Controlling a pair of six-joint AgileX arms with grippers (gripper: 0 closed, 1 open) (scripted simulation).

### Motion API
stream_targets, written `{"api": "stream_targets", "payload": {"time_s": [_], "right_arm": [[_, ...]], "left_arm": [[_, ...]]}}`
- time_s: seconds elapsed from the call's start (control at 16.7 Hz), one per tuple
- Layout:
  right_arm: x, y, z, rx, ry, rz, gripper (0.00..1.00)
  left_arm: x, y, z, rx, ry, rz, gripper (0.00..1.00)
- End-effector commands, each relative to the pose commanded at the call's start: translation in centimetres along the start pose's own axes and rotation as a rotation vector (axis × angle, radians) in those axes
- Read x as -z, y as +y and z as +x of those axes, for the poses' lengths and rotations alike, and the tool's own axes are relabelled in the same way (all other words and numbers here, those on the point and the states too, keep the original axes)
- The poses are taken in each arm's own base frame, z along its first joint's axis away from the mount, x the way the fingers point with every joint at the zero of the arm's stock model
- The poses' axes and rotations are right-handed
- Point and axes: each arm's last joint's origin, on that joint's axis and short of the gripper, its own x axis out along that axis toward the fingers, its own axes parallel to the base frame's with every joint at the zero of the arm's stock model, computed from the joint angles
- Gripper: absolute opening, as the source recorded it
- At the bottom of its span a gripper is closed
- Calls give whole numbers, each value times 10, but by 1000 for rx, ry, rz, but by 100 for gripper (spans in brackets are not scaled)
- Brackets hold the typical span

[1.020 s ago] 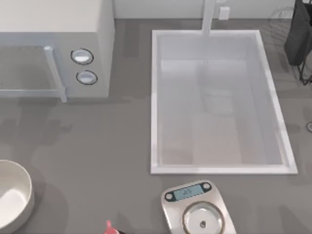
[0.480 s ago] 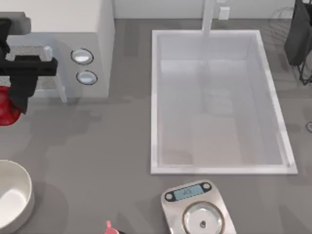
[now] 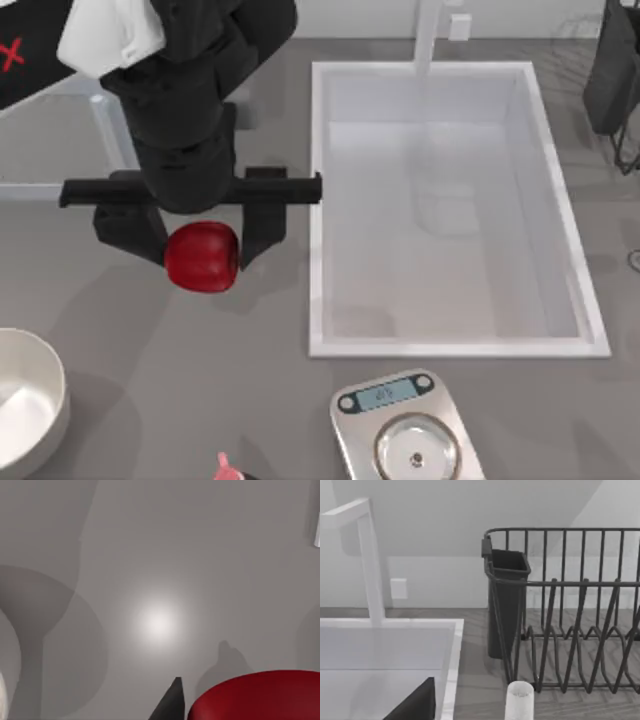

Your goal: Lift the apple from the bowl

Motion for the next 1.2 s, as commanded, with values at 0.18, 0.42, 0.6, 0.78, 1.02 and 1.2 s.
{"api": "stream_targets", "payload": {"time_s": [0.18,0.42,0.6,0.78,1.02,1.2], "right_arm": [[0,0,0,0,0,0,100],[0,0,0,0,0,0,100],[0,0,0,0,0,0,100],[0,0,0,0,0,0,100],[0,0,0,0,0,0,100],[0,0,0,0,0,0,100]], "left_arm": [[0,0,0,0,0,0,0],[-1,0,10,0,1,-1,0],[-4,-2,43,1,-2,-1,0],[-5,-3,82,9,-13,-1,0],[0,0,110,0,0,0,0],[0,0,110,0,0,0,0]]}}
